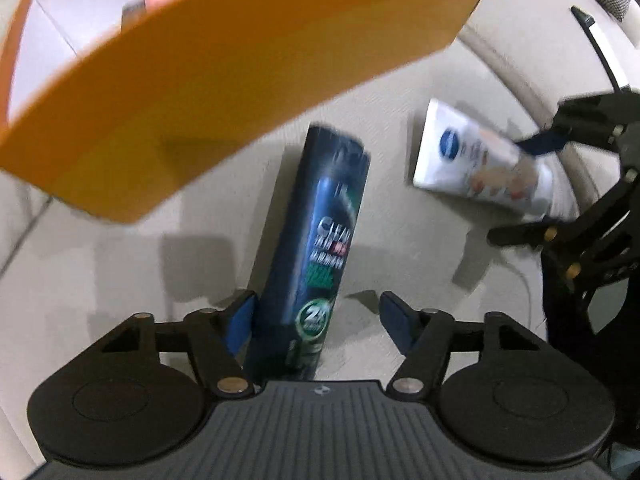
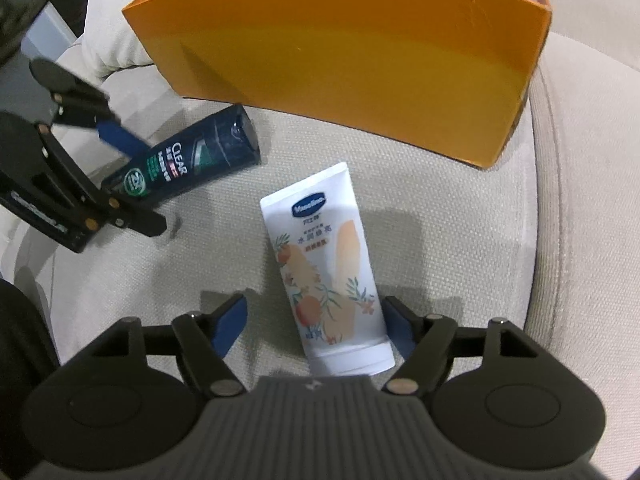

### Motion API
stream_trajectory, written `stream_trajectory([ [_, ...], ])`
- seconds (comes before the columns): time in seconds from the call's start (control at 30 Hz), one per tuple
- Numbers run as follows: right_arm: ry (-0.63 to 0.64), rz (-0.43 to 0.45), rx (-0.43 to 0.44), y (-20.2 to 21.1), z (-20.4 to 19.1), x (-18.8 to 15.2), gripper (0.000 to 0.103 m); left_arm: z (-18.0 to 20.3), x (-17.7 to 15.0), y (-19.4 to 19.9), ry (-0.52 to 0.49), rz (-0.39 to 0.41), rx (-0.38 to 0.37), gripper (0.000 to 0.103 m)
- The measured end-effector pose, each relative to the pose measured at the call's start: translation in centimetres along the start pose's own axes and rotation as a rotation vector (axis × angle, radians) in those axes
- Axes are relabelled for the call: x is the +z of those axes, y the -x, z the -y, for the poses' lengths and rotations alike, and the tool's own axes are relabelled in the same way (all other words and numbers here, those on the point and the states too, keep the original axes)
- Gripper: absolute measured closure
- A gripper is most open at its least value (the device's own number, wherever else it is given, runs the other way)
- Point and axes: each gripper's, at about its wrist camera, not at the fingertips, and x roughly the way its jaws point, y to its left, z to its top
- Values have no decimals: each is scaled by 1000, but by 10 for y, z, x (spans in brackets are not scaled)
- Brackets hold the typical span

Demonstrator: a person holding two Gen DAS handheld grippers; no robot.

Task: Organize rigid objects
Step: 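Grasp the dark CLEAR shampoo bottle with the left tool while the right tool grasps the Vaseline tube, then lift the shampoo bottle and Vaseline tube and carry them over the shoebox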

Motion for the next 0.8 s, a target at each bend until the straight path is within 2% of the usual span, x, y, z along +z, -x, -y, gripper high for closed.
stream_trajectory([
  [0.13, 44, 17, -36, 0, -6, 4, 29, 3, -12, 4, -8, 87, -3, 27],
  [0.3, 140, 13, -96, -9, -17, 8, 29, 18, -22, 2, -73, 146, 71, 29],
  [0.33, 150, 11, -107, -10, -17, 7, 32, 22, -23, 0, -73, 160, 75, 36],
  [0.37, 156, 13, -121, -10, -17, 7, 36, 25, -27, 2, -69, 180, 76, 61],
  [0.4, 161, 18, -132, -8, -17, 8, 52, 24, -31, 5, -64, 199, 62, 62],
  [0.43, 164, 22, -130, -6, -17, 9, 53, 23, -33, 9, -42, 205, 37, 62],
  [0.5, 174, 22, -129, -3, -18, 11, 54, 19, -39, 12, 12, 211, -4, 62],
  [0.6, 174, 23, -135, 2, -21, 11, 54, 24, -51, 18, 28, 226, 11, 62],
  [0.8, 185, 30, -131, 25, -39, 13, 54, 31, -61, 46, 120, 298, -10, 64],
])
